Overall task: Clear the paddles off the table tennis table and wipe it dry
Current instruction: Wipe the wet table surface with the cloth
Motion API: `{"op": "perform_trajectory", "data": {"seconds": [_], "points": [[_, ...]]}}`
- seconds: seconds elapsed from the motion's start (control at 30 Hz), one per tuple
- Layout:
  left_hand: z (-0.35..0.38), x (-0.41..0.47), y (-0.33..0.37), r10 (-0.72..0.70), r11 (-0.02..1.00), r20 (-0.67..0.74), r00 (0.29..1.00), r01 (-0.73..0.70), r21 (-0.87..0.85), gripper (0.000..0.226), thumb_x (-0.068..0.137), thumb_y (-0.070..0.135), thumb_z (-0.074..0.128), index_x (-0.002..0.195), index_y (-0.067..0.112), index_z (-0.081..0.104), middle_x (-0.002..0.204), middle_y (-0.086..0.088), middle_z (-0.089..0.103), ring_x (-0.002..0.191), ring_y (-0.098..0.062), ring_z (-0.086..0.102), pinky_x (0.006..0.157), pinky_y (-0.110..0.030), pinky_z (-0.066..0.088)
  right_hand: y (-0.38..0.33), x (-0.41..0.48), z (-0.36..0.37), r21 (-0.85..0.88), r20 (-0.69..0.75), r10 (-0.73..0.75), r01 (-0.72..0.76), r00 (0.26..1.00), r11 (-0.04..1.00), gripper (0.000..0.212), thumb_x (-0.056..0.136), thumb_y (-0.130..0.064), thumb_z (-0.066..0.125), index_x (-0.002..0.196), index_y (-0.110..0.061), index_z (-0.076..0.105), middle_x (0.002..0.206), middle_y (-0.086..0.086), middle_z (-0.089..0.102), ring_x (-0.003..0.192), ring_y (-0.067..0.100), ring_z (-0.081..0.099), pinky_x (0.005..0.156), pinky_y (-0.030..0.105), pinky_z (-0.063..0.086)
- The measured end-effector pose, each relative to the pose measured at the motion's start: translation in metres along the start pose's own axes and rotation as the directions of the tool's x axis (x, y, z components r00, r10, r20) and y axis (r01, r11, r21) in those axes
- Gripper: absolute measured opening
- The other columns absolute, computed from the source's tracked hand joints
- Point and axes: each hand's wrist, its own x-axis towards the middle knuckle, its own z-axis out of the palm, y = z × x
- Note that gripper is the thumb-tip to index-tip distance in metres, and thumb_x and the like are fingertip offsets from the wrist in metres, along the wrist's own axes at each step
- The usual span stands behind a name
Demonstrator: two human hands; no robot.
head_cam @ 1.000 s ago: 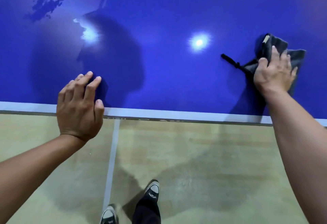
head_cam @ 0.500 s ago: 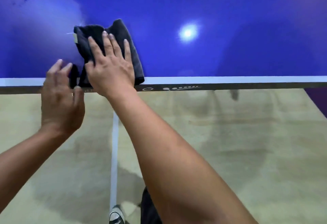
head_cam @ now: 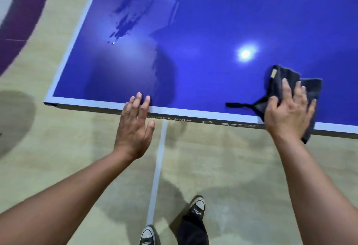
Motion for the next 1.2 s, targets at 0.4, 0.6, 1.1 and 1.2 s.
{"op": "perform_trajectory", "data": {"seconds": [0.4,0.6,1.1,1.2], "points": [[-0.045,0.028,-0.045,-0.008,0.989,-0.035,0.999,0.002,-0.149,0.047,0.096,0.025,0.042,0.139,0.011,0.054,0.143,-0.007,0.052,0.131,-0.026,0.047,0.109,-0.04,0.036,-0.209,-0.112,0.066,-0.008,0.101,-0.407,0.41,0.908,0.912,0.063,0.098,-0.041,0.036,0.16,-0.028,0.031,0.168,0.008,0.024,0.157,0.022,0.017,0.127,0.053,0.006],[-0.062,0.068,-0.11,-0.017,0.994,-0.018,1.0,0.015,-0.104,0.047,0.095,0.024,0.042,0.138,0.008,0.054,0.145,-0.011,0.05,0.134,-0.03,0.046,0.109,-0.043,0.036,-0.298,-0.135,0.094,-0.009,0.191,-0.497,0.507,0.847,0.862,0.062,0.098,-0.045,0.034,0.159,-0.038,0.028,0.169,0.002,0.021,0.157,0.017,0.012,0.126,0.055,0.006],[-0.087,0.28,-0.206,0.079,0.996,-0.049,0.996,-0.081,-0.035,0.052,0.099,0.015,0.048,0.15,0.01,0.041,0.16,-0.017,0.032,0.148,-0.038,0.028,0.12,-0.051,0.026,-0.385,0.046,0.132,-0.079,0.202,-0.288,0.308,0.936,0.948,0.06,0.102,-0.047,0.034,0.161,-0.042,0.018,0.171,-0.005,0.011,0.157,0.011,0.004,0.126,0.049,-0.004],[-0.09,0.348,-0.214,0.063,0.998,-0.071,0.995,-0.064,-0.019,0.053,0.099,0.018,0.043,0.151,0.008,0.041,0.159,-0.02,0.033,0.147,-0.042,0.029,0.118,-0.053,0.027,-0.406,0.105,0.145,-0.085,0.19,-0.282,0.302,0.94,0.95,0.06,0.103,-0.047,0.034,0.16,-0.042,0.019,0.171,-0.005,0.011,0.157,0.011,0.003,0.126,0.048,-0.005]]}}
